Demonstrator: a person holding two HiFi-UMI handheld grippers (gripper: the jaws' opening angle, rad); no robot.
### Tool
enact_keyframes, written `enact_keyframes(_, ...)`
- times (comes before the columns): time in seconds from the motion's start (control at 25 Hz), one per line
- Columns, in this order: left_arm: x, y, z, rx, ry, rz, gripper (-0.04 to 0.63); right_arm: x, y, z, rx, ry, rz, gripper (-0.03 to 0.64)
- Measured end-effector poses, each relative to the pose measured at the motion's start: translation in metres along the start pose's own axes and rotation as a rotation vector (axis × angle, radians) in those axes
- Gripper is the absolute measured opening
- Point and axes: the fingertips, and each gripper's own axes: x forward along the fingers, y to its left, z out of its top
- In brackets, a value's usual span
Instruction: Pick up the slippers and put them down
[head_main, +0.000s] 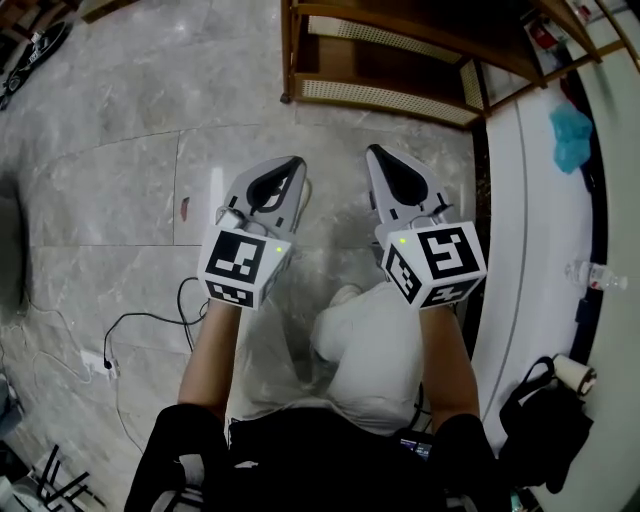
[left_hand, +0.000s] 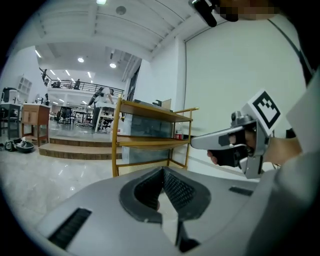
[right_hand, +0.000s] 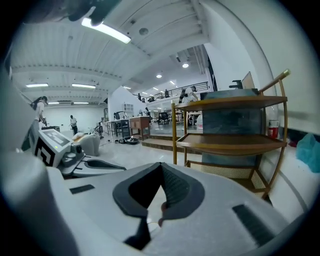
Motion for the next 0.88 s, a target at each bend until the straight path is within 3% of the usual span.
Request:
enact_keyframes(0.44,-0.012,-0.019,0.119,-0.042,0.050,0.017,0.006,-0.038,-0.015,0.086,0.106,0.069,0.013,-0.002)
enact_keyframes(0.72,-0.037,-0.038,0.231,-0.065,0.105,0.009,0.006,-0.088,-0.011,0.183,0.136,0.083,0.015,-0.002)
enact_keyframes(0.88,-0.051,-0.059,0.302,-0.062,0.094,-0.009,0.006,-0.122,-0.010,0.243,0.144,0.077,0.012,-0.002)
